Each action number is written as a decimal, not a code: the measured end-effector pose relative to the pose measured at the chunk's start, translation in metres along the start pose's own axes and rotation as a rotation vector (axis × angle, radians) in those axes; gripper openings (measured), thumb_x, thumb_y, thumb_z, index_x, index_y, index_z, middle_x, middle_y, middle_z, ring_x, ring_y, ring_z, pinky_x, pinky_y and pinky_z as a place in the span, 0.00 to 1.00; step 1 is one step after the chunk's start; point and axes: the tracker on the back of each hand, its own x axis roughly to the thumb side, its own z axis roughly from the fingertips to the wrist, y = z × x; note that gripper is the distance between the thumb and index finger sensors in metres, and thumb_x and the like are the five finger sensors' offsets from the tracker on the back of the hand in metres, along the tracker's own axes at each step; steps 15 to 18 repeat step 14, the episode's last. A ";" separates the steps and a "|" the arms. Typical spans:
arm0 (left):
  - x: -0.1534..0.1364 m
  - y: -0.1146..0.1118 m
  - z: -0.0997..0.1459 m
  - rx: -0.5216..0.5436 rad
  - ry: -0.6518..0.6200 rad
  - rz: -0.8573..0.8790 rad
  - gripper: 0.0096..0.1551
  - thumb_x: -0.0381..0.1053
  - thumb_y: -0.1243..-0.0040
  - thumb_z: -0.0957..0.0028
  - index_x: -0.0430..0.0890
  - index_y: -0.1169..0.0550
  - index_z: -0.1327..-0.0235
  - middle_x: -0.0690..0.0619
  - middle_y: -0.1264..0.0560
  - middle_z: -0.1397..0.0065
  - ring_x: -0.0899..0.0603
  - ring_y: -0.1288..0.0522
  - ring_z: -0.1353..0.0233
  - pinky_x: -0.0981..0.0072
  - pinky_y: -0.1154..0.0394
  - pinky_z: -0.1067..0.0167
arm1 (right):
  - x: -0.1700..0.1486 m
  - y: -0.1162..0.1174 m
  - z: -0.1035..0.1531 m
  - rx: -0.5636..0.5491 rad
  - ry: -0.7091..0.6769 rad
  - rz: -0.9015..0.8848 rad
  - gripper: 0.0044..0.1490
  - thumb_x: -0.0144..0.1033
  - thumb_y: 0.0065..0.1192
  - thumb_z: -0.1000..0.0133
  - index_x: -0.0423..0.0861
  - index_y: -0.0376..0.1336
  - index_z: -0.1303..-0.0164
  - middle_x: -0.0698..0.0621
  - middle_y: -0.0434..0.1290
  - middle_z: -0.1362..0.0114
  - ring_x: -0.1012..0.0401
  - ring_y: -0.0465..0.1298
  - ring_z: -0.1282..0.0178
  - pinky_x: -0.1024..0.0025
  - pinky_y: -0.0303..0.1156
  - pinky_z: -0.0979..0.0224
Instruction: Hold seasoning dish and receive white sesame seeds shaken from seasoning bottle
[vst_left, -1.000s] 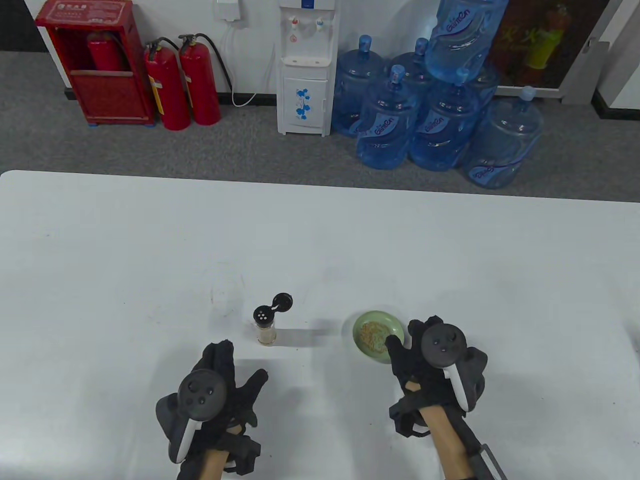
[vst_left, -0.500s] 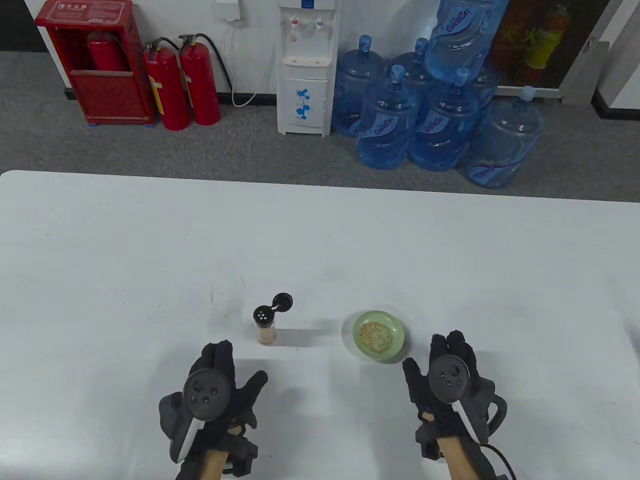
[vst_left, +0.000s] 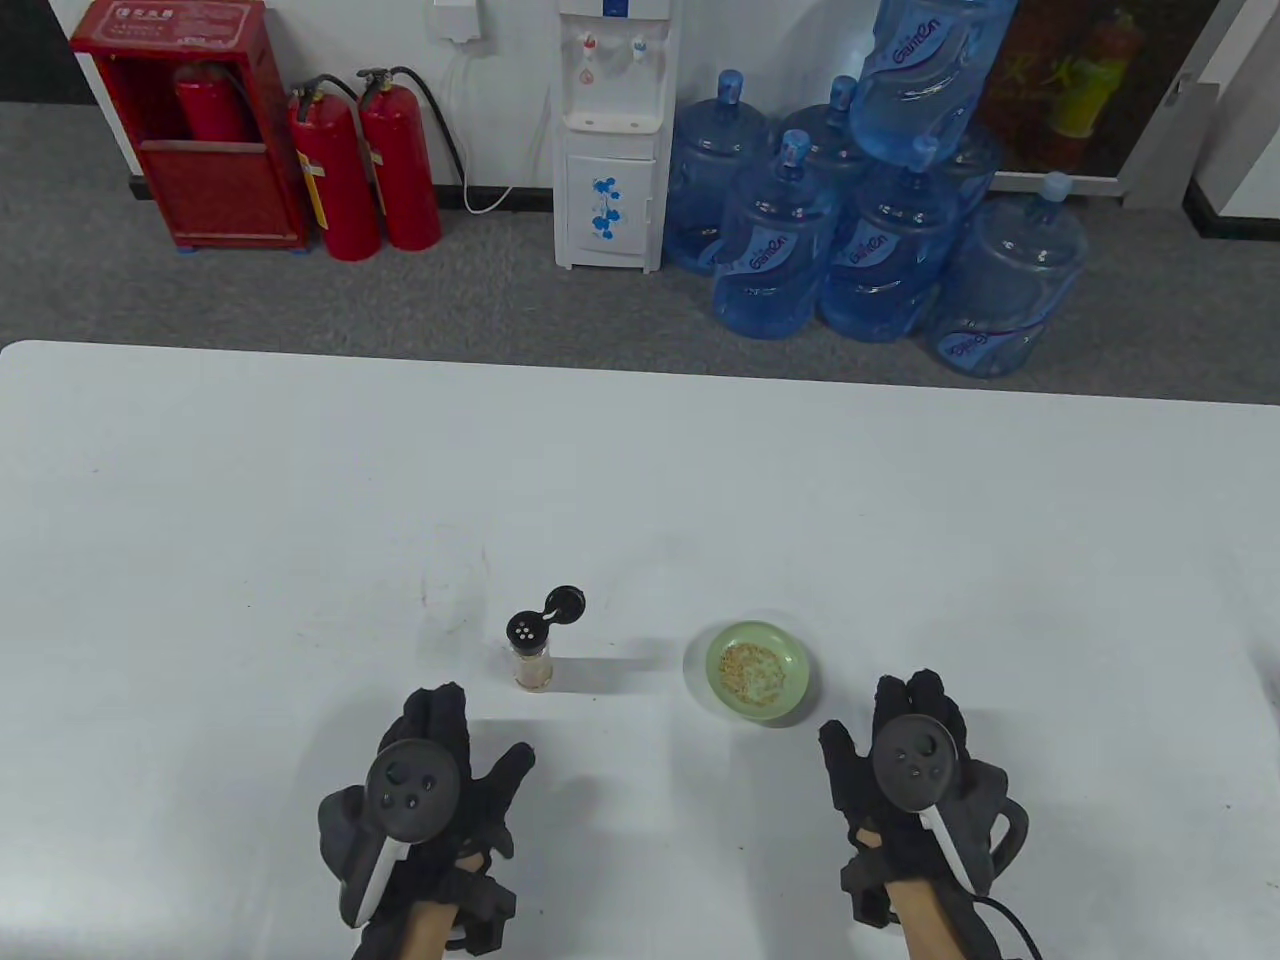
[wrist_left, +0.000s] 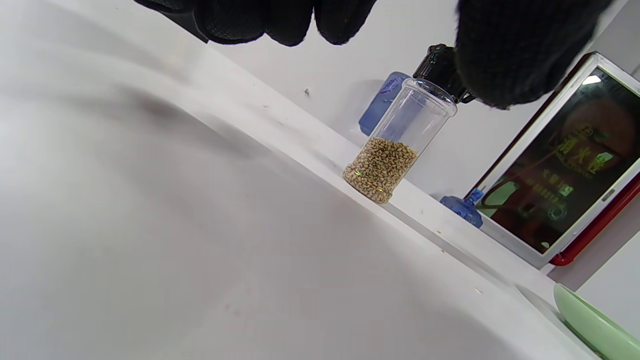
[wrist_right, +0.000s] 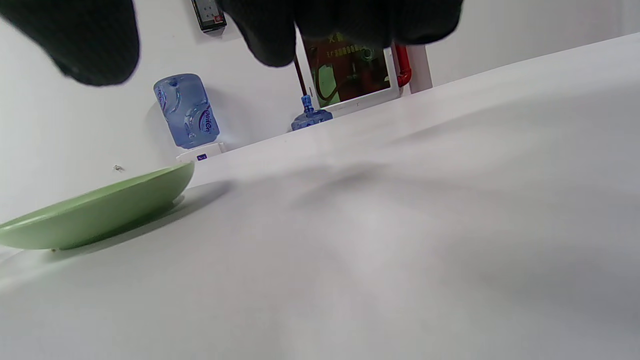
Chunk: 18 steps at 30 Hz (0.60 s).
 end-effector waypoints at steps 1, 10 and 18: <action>0.000 0.000 0.000 0.000 -0.001 -0.001 0.54 0.69 0.34 0.54 0.46 0.40 0.21 0.44 0.47 0.16 0.30 0.42 0.17 0.32 0.45 0.24 | 0.000 0.000 0.000 0.000 0.000 -0.001 0.53 0.70 0.58 0.49 0.48 0.52 0.22 0.47 0.43 0.15 0.46 0.51 0.16 0.49 0.55 0.17; 0.000 0.000 0.000 -0.004 0.005 -0.005 0.54 0.69 0.34 0.54 0.46 0.40 0.21 0.44 0.47 0.16 0.30 0.42 0.17 0.32 0.45 0.24 | 0.001 0.001 -0.001 -0.004 -0.009 0.002 0.53 0.70 0.58 0.49 0.48 0.52 0.22 0.47 0.43 0.15 0.46 0.52 0.16 0.49 0.55 0.17; 0.000 0.000 0.000 -0.003 0.004 -0.003 0.54 0.69 0.34 0.54 0.46 0.40 0.21 0.44 0.47 0.16 0.30 0.42 0.17 0.32 0.45 0.24 | 0.001 0.002 0.000 -0.005 -0.011 0.005 0.53 0.70 0.58 0.49 0.48 0.52 0.22 0.47 0.43 0.15 0.46 0.52 0.16 0.49 0.55 0.17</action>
